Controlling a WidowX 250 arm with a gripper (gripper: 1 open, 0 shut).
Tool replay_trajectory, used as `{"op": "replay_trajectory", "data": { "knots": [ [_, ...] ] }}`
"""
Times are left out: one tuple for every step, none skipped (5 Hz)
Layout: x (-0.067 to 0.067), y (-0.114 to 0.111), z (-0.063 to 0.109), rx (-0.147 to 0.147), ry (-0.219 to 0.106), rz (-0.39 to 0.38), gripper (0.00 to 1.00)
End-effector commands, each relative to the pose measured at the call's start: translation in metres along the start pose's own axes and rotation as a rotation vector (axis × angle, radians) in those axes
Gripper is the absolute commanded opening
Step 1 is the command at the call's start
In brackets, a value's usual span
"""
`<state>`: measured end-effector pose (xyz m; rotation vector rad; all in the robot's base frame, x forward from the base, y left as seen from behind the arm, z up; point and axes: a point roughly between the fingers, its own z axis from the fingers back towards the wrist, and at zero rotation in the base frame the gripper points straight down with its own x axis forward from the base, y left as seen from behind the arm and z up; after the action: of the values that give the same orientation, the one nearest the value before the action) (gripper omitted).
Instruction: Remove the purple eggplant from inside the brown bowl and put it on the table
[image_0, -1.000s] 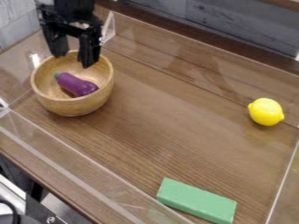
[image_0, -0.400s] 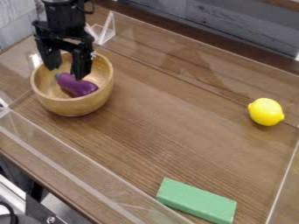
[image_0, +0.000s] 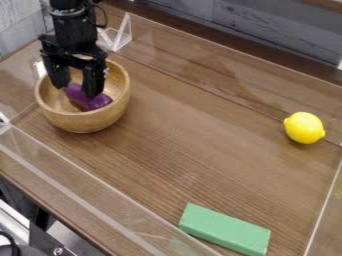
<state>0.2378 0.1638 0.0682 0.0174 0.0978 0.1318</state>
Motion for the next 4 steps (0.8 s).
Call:
{"op": "replay_trajectory", "data": {
  "knots": [
    [0.004, 0.008, 0.005, 0.021, -0.030, 0.018, 1.00],
    [0.007, 0.009, 0.000, 0.020, -0.028, 0.023, 1.00],
    [0.010, 0.010, -0.005, 0.021, -0.026, 0.029, 1.00],
    [0.011, 0.012, -0.010, 0.022, -0.022, 0.034, 1.00]
  ]
}}
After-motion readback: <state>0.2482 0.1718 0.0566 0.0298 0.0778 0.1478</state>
